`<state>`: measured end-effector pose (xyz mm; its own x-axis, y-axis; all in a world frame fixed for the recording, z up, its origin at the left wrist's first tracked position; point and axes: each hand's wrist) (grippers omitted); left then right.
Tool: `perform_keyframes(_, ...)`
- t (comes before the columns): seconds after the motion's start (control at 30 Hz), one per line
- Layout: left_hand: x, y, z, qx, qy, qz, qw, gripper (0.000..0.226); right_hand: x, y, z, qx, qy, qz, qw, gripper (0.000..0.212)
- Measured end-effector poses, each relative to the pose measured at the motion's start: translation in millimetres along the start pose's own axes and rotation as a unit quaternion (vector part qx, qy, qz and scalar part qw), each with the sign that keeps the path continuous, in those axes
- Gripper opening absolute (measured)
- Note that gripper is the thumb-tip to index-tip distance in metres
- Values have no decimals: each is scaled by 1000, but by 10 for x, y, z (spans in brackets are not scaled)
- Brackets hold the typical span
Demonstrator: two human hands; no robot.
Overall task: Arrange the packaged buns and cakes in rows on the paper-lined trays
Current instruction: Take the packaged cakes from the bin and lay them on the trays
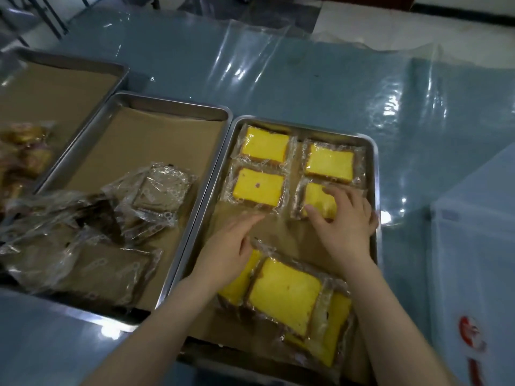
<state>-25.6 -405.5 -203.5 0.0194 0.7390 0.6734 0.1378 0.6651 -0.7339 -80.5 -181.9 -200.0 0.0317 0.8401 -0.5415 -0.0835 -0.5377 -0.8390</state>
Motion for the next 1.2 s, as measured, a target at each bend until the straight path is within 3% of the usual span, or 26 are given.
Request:
perform_keyframes(0.1, -148, -24, -381, 15, -14, -7, 1000, 51, -26, -146, -327, -130, 49, 157, 978, 27)
perform_keyframes(0.2, -215, -11, -665, 10, -23, 6, 1000, 45, -10, -194, -632, -256, 47, 150, 954, 43)
perform_keyframes(0.3, -218, 47, -832, -8, -1, 37, 999, 44, 1, -159, -869, -310, 51, 142, 939, 47)
perform_keyframes(0.53, -278, 173, -983, -34, -3, 159, 987, 65, 49, -213, -1022, -252, 61, 145, 955, 41)
perform_keyframes(0.67, -281, 187, -986, -32, 0, 188, 982, 66, 99, -390, -912, -123, 83, 212, 966, 24)
perform_keyframes(0.8, -266, 188, -974, -32, -9, 192, 981, 65, 106, -527, -653, -13, 69, 181, 981, 40)
perform_keyframes(0.93, -243, 166, -900, -39, -12, 219, 975, 63, 99, -611, -375, -90, 12, 100, 991, 42)
perform_keyframes(1.07, -207, 97, -732, -48, 16, 245, 968, 61, 131, -496, -259, -134, -27, -142, 980, 60)
perform_keyframes(1.2, -132, 41, -542, -34, 24, 306, 951, 77, 112, -192, -474, -154, -76, -112, 979, 63)
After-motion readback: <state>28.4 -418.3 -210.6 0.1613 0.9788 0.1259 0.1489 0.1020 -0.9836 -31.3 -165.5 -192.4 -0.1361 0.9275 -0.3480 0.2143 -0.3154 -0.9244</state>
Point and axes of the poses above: each hand's wrist, its own z-axis towards the middle knuckle, its own y-axis out of the palm, x = y × z, and after that the axes turned 5 degrees about -y, right-handed
